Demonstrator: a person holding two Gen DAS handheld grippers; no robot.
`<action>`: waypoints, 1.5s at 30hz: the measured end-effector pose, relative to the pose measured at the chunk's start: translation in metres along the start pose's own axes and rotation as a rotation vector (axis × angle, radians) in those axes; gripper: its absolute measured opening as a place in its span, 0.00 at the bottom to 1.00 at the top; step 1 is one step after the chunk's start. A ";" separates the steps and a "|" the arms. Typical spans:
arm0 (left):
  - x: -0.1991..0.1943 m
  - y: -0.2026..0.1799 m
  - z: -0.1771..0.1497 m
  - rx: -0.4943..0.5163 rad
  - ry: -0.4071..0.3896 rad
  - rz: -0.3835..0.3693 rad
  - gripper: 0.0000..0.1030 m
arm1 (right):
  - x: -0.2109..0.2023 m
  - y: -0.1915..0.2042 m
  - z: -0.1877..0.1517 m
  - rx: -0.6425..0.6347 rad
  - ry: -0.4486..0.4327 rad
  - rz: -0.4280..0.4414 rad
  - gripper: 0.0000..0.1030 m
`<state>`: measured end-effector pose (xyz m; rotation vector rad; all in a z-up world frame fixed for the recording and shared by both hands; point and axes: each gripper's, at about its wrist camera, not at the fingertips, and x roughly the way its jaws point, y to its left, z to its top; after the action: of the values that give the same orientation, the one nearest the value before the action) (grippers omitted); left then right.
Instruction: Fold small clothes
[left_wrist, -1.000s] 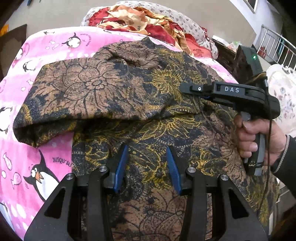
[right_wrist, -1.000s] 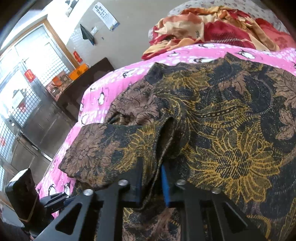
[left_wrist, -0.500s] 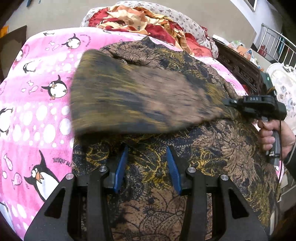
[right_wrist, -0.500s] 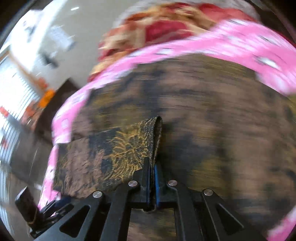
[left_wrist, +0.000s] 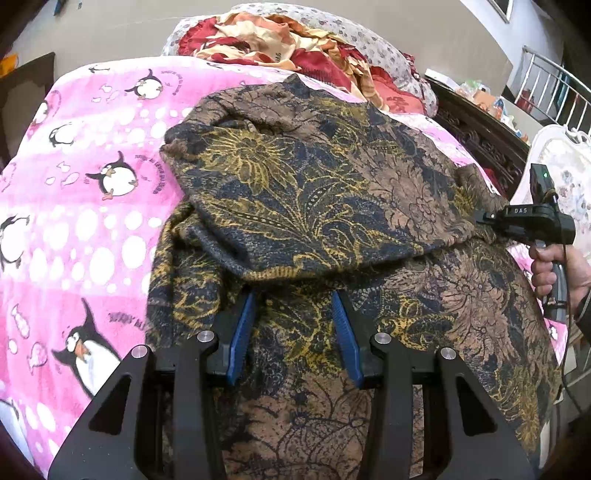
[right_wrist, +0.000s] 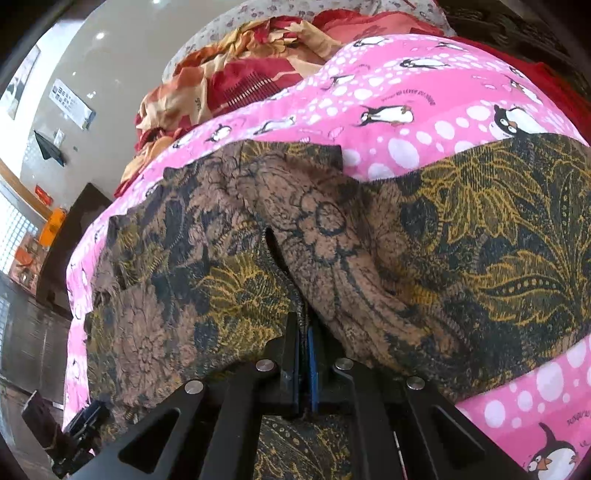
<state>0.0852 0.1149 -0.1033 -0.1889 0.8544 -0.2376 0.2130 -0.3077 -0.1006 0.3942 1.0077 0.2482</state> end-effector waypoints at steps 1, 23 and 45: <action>-0.005 -0.002 -0.001 0.000 -0.007 0.018 0.41 | 0.002 0.002 0.001 -0.008 0.005 -0.005 0.03; 0.017 -0.004 0.082 0.019 -0.093 0.188 0.51 | -0.016 0.042 -0.006 -0.235 -0.032 -0.085 0.09; 0.085 0.034 0.101 -0.041 -0.013 0.220 0.64 | 0.015 0.070 0.020 -0.240 -0.108 -0.226 0.18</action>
<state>0.2204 0.1302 -0.1083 -0.1334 0.8606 -0.0125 0.2362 -0.2430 -0.0725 0.0738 0.8954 0.1401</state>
